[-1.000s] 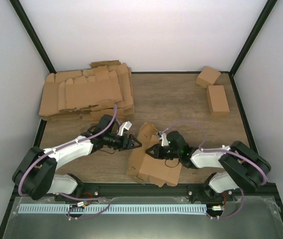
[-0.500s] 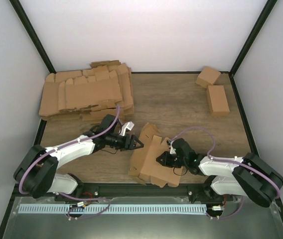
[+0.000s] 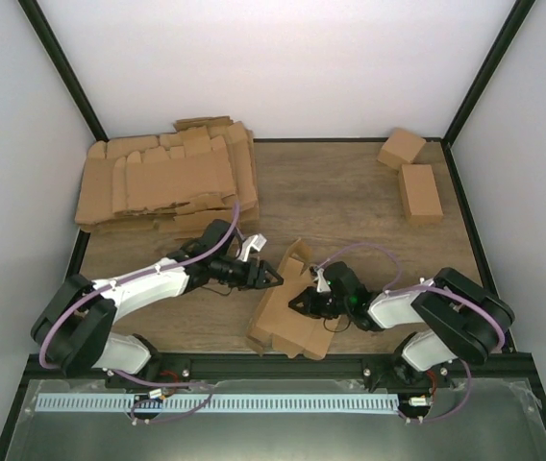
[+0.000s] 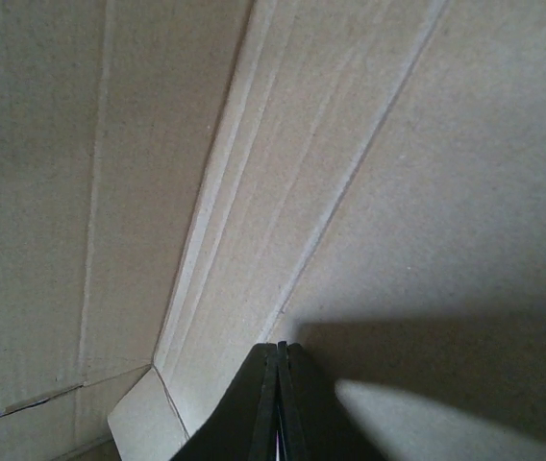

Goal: Fold the paper box

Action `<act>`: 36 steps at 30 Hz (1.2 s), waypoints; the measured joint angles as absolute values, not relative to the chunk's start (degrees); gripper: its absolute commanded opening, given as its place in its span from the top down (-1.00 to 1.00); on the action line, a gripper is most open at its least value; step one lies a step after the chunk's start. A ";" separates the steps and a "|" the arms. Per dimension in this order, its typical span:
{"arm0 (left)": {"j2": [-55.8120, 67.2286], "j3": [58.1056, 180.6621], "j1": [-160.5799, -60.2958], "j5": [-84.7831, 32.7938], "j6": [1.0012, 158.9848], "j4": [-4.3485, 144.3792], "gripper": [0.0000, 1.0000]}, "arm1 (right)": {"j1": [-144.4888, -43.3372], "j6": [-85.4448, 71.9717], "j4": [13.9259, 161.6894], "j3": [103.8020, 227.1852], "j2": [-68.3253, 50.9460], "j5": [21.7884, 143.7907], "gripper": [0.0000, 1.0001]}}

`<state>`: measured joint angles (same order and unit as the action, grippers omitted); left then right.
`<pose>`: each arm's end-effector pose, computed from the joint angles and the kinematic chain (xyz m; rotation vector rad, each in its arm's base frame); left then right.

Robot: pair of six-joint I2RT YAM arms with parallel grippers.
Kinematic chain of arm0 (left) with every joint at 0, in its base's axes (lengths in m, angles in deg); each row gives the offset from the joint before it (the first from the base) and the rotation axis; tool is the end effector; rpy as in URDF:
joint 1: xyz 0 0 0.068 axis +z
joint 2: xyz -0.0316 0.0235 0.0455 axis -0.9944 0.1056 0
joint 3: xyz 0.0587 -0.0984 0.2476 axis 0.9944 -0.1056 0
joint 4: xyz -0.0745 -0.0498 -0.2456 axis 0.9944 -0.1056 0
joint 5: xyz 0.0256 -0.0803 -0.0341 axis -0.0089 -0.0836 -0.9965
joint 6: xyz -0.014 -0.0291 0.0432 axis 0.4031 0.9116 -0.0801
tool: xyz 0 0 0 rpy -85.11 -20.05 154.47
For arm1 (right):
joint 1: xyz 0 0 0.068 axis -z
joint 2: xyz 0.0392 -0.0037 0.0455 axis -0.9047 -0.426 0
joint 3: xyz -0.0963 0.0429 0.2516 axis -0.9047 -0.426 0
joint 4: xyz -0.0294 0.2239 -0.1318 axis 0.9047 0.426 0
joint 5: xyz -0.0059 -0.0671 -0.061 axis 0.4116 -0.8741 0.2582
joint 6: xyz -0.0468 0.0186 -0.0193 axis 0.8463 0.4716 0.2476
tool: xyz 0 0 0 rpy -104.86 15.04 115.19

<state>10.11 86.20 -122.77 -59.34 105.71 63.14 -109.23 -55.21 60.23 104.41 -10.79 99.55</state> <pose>0.1942 -0.1866 0.1867 0.4372 2.5901 -1.4297 0.1420 0.1598 0.0985 -0.0056 2.6321 1.2643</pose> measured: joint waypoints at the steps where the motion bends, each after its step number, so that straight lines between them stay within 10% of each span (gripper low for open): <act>1: 10.22 86.28 -122.90 -59.32 105.69 63.14 -0.26 | -109.23 -55.32 59.68 104.43 -11.14 99.79 0.96; 31: 9.65 89.13 -123.86 -58.31 104.73 60.82 -0.83 | -109.19 -54.27 68.78 102.81 -2.85 97.56 0.80; 36: 8.95 89.10 -124.01 -59.03 105.82 62.11 -0.50 | -109.19 -54.47 64.08 102.85 -6.17 99.29 0.80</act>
<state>8.95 89.10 -124.01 -59.03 105.82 62.11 -109.19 -54.47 64.08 102.85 -6.17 99.29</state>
